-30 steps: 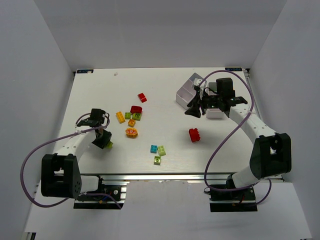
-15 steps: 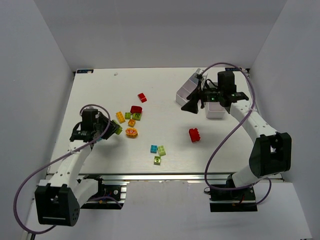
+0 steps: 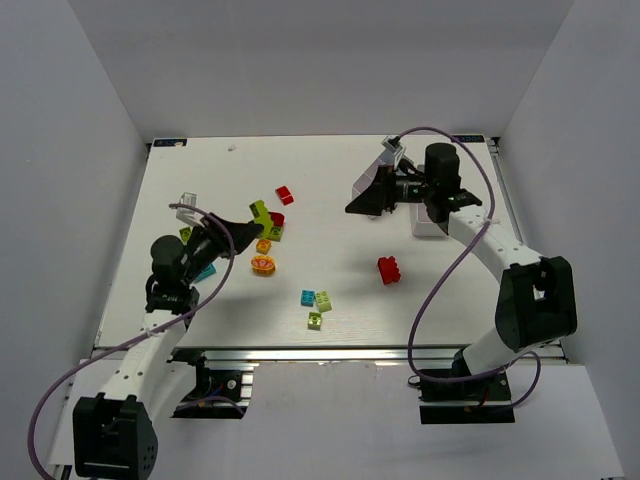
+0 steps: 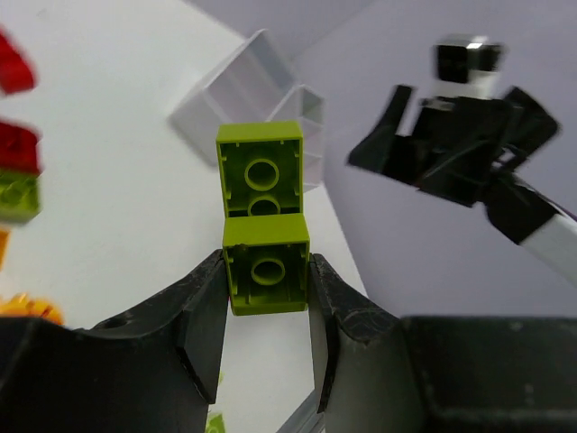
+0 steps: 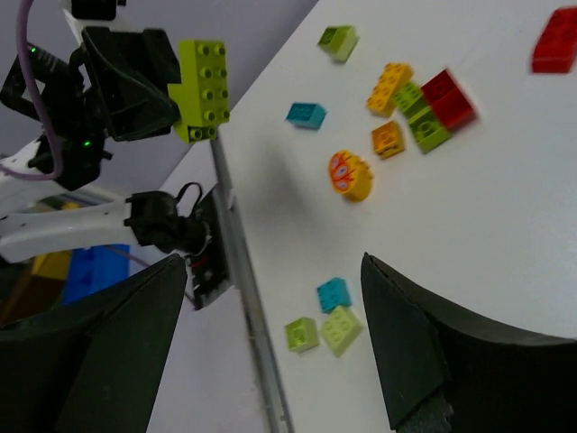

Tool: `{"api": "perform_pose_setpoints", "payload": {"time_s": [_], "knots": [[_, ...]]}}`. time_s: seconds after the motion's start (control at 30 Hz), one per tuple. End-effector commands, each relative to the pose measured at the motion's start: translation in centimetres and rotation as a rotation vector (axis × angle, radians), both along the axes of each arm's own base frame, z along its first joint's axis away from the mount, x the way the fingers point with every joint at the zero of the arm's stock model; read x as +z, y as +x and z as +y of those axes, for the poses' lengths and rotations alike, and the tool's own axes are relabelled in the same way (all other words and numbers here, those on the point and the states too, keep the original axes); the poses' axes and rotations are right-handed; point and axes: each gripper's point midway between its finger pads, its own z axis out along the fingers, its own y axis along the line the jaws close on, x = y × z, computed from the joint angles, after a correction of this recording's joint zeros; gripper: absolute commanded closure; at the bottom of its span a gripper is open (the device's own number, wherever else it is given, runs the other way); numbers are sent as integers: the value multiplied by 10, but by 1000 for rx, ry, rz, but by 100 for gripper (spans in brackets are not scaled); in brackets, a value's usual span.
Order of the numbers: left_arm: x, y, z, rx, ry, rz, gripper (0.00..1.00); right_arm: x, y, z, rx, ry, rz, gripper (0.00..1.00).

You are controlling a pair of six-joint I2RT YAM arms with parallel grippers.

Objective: Sort the legos into containers by color

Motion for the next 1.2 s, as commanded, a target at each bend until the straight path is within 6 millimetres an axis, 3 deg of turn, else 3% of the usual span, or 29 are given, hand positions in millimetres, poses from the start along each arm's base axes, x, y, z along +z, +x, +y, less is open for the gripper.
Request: {"api": "perform_pose_setpoints", "payload": {"time_s": [0.0,0.1,0.23,0.4,0.6,1.17], "knots": [[49,-14,-22,-143,-46,-257,100,10,-29,25,117,58,55,19],[57,-18,-35,-190,-59,-297,100,8,-42,38,151,57,74,20],[53,-13,-54,-230,-44,-287,100,12,-55,56,190,70,84,19],[52,-16,-74,-285,-45,-283,100,18,-53,68,207,86,70,19],[57,-18,-82,-310,-77,-292,100,16,-52,75,227,91,68,20],[51,-22,-89,-343,-95,-270,100,39,-55,95,337,181,32,26]]}}
